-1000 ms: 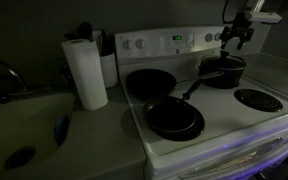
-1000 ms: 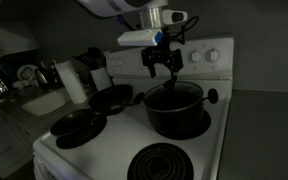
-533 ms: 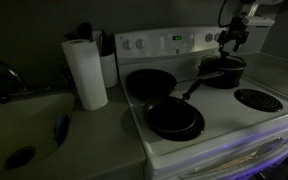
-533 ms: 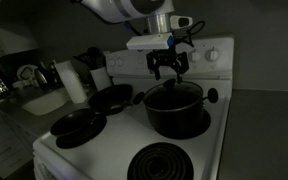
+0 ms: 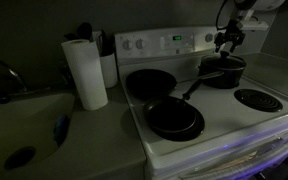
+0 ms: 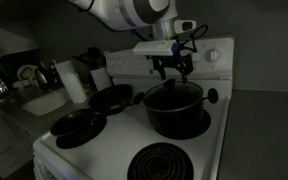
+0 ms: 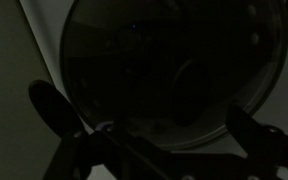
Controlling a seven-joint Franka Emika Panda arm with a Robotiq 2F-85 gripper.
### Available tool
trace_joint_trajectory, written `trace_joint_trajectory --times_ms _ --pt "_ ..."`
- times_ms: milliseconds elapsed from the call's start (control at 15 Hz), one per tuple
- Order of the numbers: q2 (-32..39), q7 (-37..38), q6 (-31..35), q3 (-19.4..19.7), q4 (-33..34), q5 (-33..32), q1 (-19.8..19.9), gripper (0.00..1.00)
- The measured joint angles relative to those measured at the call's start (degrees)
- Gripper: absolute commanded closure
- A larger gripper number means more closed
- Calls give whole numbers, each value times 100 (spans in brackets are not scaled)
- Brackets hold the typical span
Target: Take the lid off the pot and put it on the stove
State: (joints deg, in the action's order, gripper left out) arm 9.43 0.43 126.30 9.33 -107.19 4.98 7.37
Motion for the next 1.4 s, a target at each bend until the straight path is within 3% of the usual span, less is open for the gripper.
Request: trace_joint_trajectory --times_ms 600,1267,1333,1400 --pt "12 929 71 -19 -22 22 -5 0" --pt "47 1013 71 -49 -160 130 -8 0" --pt "55 1017 70 -54 -160 130 -10 8" --pt "62 1036 68 -59 -161 130 -14 25"
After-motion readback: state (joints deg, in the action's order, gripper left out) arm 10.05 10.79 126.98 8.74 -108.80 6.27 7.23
